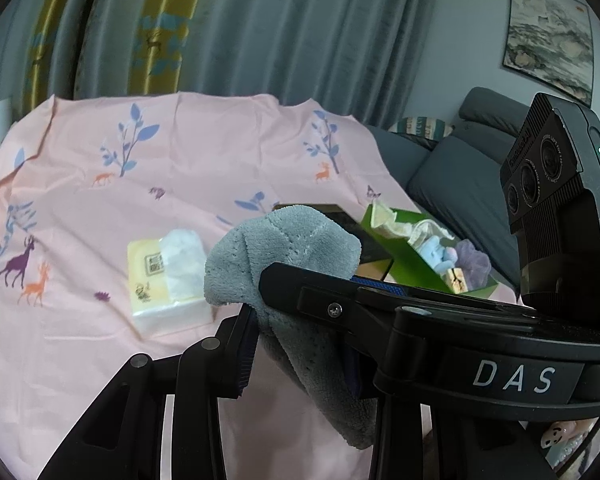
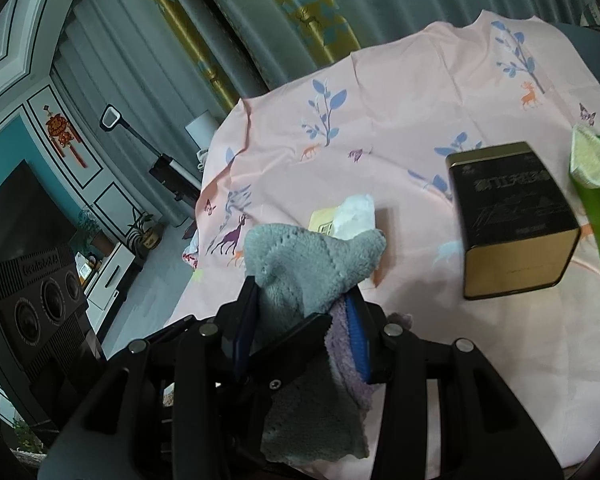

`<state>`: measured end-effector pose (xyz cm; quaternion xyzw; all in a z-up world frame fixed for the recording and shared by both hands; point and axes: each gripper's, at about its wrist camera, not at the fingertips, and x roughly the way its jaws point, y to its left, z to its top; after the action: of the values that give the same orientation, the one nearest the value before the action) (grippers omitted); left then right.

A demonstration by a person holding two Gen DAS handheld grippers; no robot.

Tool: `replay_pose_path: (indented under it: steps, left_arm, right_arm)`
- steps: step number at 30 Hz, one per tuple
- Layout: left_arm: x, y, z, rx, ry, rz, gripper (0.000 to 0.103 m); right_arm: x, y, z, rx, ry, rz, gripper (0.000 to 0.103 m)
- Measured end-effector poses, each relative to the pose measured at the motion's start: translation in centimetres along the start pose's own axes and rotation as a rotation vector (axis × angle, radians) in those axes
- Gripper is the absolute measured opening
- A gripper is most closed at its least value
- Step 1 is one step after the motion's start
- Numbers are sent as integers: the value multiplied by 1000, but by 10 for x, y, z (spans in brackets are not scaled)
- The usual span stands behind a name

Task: Organize soft objects
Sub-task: 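Carry the grey-green towel over the green box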

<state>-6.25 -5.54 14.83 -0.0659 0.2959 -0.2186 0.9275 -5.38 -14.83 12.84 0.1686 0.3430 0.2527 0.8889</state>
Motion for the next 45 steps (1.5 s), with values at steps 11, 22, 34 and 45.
replay_pose_path:
  steps: [11,22,34,45]
  left_arm:
    - [5,-35,48,17,-99,-4,36]
    - [58,-86,56,99,-80,-78,36]
    - [105,-141,63,166,-29,-196,36]
    - [134,-170,61,204,20,-270,36]
  right_arm:
    - [-36,-5,48,-75,-68,-16,42]
    - [-63,-61,53,-32,-154,-111,44]
    - [-103,-124,52,97,-244,-204,44]
    - [-121,-157,47,175,-276,-276,44]
